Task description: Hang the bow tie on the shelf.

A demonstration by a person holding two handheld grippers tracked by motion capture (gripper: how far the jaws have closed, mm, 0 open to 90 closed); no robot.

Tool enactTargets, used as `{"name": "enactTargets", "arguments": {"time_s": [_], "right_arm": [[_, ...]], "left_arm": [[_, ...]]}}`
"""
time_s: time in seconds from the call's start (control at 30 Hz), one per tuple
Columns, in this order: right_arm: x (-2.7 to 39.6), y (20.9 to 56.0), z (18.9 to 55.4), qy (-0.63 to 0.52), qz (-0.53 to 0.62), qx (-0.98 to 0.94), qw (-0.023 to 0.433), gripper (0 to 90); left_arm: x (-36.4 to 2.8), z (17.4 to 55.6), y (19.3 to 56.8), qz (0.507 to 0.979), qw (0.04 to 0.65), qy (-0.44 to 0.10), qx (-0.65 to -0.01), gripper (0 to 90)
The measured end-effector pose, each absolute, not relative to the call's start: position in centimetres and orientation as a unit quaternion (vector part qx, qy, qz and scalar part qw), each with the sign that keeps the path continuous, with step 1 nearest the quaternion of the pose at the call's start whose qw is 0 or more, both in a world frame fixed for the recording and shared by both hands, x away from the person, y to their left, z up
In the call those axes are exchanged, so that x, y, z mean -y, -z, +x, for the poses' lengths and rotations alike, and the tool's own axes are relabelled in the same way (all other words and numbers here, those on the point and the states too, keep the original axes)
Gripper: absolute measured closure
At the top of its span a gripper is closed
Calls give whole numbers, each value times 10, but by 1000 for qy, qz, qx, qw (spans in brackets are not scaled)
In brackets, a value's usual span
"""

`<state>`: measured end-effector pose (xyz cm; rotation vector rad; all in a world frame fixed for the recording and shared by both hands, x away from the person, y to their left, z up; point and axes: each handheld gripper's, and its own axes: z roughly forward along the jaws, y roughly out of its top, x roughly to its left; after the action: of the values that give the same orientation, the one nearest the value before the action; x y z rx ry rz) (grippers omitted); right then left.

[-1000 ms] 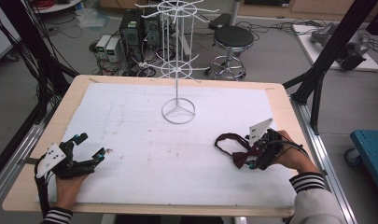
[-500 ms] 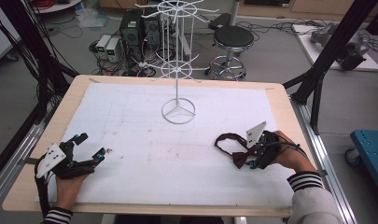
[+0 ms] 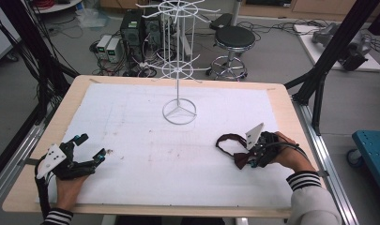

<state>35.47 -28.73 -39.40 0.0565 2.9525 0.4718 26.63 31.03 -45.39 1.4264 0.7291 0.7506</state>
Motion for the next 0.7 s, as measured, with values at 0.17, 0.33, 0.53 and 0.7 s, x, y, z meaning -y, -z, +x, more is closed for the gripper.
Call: {"name": "enactTargets", "arguments": {"time_s": [0.17,0.33,0.53,0.7], "right_arm": [[285,397,354,-138,3,-988,70,464],[285,399,356,-128,5,-989,75,498],[285,398,357,-125,6,-990,65,698],[289,394,361,-159,39,-985,52,769]], "left_arm": [[-310,266,454,624,634,-328,-319,108],[-310,266,454,623,634,-328,-320,108],[-310,266,454,623,634,-327,-320,108],[-310,266,454,623,634,-328,-320,107]]}}
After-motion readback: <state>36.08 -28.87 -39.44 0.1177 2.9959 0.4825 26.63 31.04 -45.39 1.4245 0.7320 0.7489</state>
